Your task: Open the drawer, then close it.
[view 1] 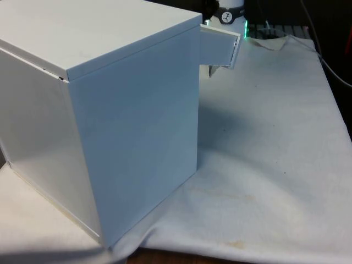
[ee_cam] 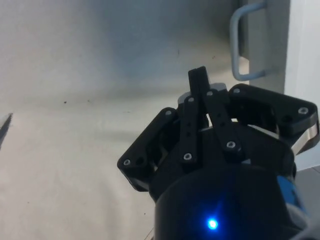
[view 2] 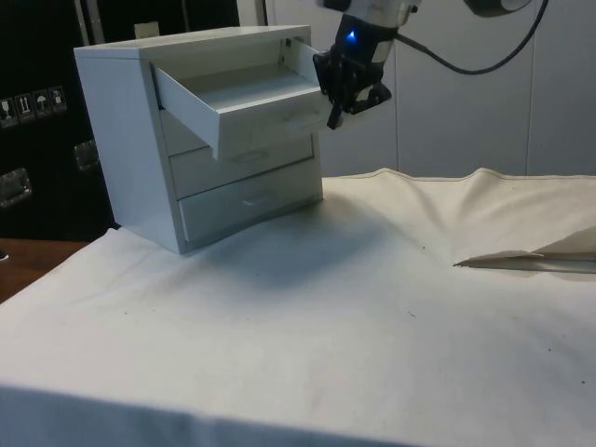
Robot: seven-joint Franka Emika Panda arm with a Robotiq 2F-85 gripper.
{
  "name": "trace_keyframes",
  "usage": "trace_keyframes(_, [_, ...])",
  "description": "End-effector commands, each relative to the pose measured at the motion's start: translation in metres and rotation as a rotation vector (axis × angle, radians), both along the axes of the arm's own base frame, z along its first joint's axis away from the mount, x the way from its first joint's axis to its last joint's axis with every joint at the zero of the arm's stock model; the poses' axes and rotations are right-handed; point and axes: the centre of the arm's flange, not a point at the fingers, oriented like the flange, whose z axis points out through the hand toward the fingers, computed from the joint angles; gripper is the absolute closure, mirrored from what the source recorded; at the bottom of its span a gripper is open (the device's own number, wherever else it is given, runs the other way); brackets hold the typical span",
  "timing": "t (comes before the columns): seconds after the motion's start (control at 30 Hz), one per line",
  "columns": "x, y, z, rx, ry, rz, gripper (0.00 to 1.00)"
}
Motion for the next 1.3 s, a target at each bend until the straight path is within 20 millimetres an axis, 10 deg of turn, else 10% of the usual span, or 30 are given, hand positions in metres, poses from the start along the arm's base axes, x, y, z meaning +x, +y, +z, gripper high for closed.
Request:
trace_keyframes(0.0, [0.003,-0.002,0.003,-0.008,-0.011,0.005,1.0])
trace_keyframes(1.27, [0.03,-0.012,0.025,-0.069,-0.059,0.012,1.0])
